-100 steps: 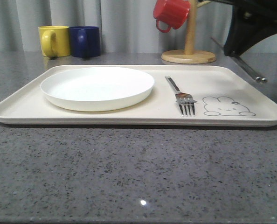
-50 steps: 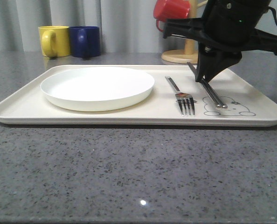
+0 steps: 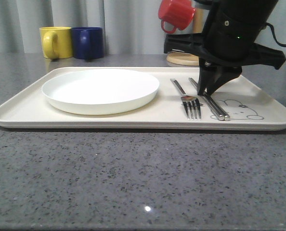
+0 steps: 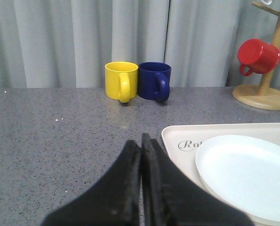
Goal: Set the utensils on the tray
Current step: 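Place the chopsticks on the tray beside the fork and release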
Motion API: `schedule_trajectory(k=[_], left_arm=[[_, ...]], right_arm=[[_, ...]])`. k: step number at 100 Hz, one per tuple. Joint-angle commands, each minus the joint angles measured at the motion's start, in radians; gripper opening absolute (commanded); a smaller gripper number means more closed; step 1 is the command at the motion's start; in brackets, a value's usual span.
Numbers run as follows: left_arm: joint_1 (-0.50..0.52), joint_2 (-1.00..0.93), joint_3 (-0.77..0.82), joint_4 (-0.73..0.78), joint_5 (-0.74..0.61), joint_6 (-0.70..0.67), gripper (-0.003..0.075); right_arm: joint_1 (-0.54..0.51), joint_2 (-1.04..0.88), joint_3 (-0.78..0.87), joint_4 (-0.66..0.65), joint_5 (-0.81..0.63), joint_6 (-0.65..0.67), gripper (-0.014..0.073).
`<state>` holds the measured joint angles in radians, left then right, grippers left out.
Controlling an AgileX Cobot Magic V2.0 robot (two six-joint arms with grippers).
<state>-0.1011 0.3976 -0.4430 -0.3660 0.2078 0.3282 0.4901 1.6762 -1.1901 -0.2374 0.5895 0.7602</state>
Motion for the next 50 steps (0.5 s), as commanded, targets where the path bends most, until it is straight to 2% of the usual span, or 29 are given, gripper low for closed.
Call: schedule_trajectory(k=[1, 12, 21, 50], left_arm=[[0.003, 0.006, -0.027, -0.008, -0.078, -0.006, -0.0018], [0.003, 0.006, -0.027, -0.008, -0.078, -0.006, -0.0018], [0.003, 0.006, -0.027, -0.008, -0.078, -0.006, -0.0018], [0.003, 0.006, -0.027, -0.008, -0.078, -0.006, -0.0018]], right_arm=[[0.000, -0.039, -0.031, -0.018, -0.037, 0.001, 0.0105], [0.000, -0.039, -0.031, -0.016, -0.034, 0.001, 0.0221], [0.000, -0.039, -0.031, -0.016, -0.033, 0.001, 0.0279], [0.000, -0.072, -0.046, -0.016, -0.006, 0.001, 0.0313]])
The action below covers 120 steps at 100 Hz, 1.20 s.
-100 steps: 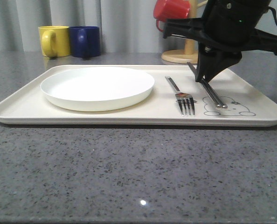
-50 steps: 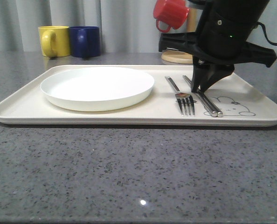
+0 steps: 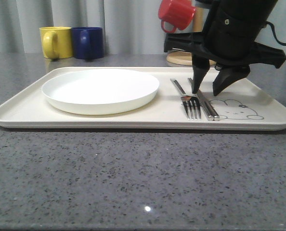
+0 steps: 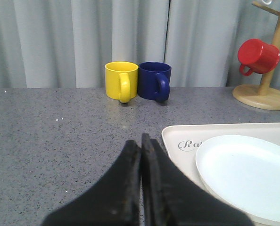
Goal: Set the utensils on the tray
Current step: 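Place the chopsticks on the tray beside the fork and release, then return the right gripper and grasp the silver spoon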
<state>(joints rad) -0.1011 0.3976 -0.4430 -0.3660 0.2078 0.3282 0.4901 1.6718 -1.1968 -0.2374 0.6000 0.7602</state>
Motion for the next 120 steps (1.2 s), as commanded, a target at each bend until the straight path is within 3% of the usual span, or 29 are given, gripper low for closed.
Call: schedule_trajectory(k=[1, 32, 67, 100, 120], left_arm=[[0.003, 0.006, -0.027, -0.008, -0.078, -0.006, -0.0018], [0.003, 0.006, -0.027, -0.008, -0.078, -0.006, -0.0018], [0.003, 0.006, -0.027, -0.008, -0.078, -0.006, -0.0018], [0.003, 0.006, -0.027, -0.008, -0.078, -0.006, -0.0018], [0.003, 0.006, -0.027, -0.008, -0.078, -0.006, -0.0018]], right_arm=[[0.000, -0.069, -0.040, -0.016, -0.016, 0.001, 0.0313], [-0.060, -0.183, -0.051, -0.027, 0.055, -0.068, 0.0313], [-0.313, -0.264, -0.051, -0.007, 0.199, -0.351, 0.0313], [-0.565, -0.262, -0.045, 0.189, 0.214, -0.660, 0.0313], [-0.660, -0.232, -0.045, 0.274, 0.220, -0.797, 0.0313]])
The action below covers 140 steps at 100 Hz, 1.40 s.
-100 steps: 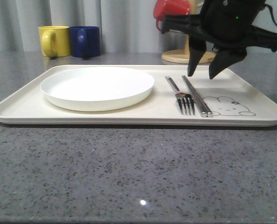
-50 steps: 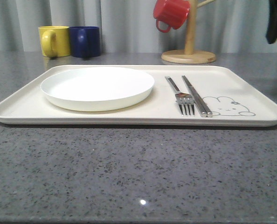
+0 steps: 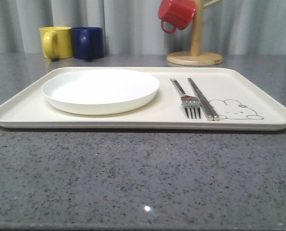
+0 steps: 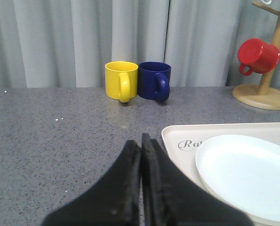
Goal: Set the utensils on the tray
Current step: 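Return the right gripper and grasp the silver spoon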
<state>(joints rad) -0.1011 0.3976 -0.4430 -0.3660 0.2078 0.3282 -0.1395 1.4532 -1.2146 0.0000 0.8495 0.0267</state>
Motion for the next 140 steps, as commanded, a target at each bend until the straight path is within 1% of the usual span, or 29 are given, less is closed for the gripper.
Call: schedule_trajectory(k=[1, 12, 38, 100, 105, 110, 122, 129, 134, 140], left_arm=[[0.003, 0.006, -0.027, -0.008, -0.078, -0.006, -0.0018], [0.003, 0.006, -0.027, -0.008, -0.078, -0.006, -0.0018], [0.003, 0.006, -0.027, -0.008, -0.078, -0.006, -0.0018], [0.003, 0.006, -0.027, -0.008, -0.078, -0.006, -0.0018], [0.003, 0.006, -0.027, -0.008, -0.078, -0.006, -0.0018], [0.003, 0.006, -0.027, -0.008, -0.078, -0.006, -0.0018], [0.003, 0.006, -0.027, -0.008, -0.078, -0.006, -0.0018], [0.003, 0.006, -0.027, -0.008, -0.078, -0.006, -0.0018], [0.003, 0.006, -0.027, -0.008, -0.078, -0.006, -0.0018], [0.003, 0.006, -0.027, -0.008, -0.078, -0.006, -0.0018]], right_arm=[[-0.036, -0.011, -0.027, 0.037, -0.030, -0.065, 0.0313], [-0.061, 0.031, -0.027, 0.046, -0.030, -0.076, 0.0313], [-0.062, 0.105, -0.027, 0.068, -0.042, -0.091, 0.0311], [-0.062, 0.188, -0.027, 0.078, -0.058, -0.091, 0.0305], [-0.062, 0.188, -0.027, 0.078, -0.058, -0.091, 0.0286], [-0.062, 0.188, -0.027, 0.078, -0.058, -0.091, 0.0246], [-0.062, 0.188, -0.027, 0.078, -0.058, -0.091, 0.0080], [-0.062, 0.188, -0.027, 0.080, -0.058, -0.091, 0.0001], [-0.062, 0.188, -0.027, 0.087, -0.058, -0.091, -0.0035], [-0.062, 0.186, -0.027, 0.105, -0.058, -0.091, -0.0053]])
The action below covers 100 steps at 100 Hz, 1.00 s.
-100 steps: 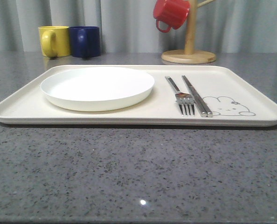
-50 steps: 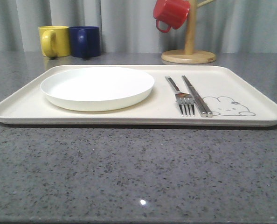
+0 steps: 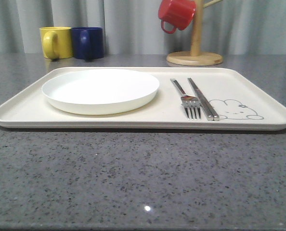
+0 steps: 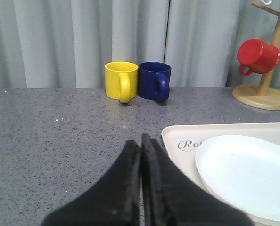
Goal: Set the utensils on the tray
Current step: 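Return the right gripper and grasp the silver spoon, then place the spoon on the tray beside the chopsticks and release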
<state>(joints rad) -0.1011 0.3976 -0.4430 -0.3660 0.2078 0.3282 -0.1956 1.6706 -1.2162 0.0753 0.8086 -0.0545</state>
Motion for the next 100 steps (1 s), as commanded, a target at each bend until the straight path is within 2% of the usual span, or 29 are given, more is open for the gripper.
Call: schedule_trajectory(k=[1, 22, 41, 78, 100], left_arm=[[0.003, 0.006, -0.027, -0.008, -0.078, -0.006, -0.0018], [0.003, 0.006, -0.027, -0.008, -0.078, -0.006, -0.0018], [0.003, 0.006, -0.027, -0.008, -0.078, -0.006, -0.0018], [0.003, 0.006, -0.027, -0.008, -0.078, -0.006, -0.0018], [0.003, 0.006, -0.027, -0.008, -0.078, -0.006, -0.0018]], right_arm=[[-0.006, -0.033, -0.025, 0.032, -0.018, -0.010, -0.0053], [0.006, -0.097, -0.028, 0.077, -0.015, -0.009, -0.0053], [0.077, -0.205, -0.028, 0.079, 0.022, 0.033, -0.0053], [0.343, -0.284, -0.027, 0.063, -0.024, 0.215, -0.0053], [0.513, -0.244, -0.027, -0.087, -0.097, 0.429, -0.0053]])
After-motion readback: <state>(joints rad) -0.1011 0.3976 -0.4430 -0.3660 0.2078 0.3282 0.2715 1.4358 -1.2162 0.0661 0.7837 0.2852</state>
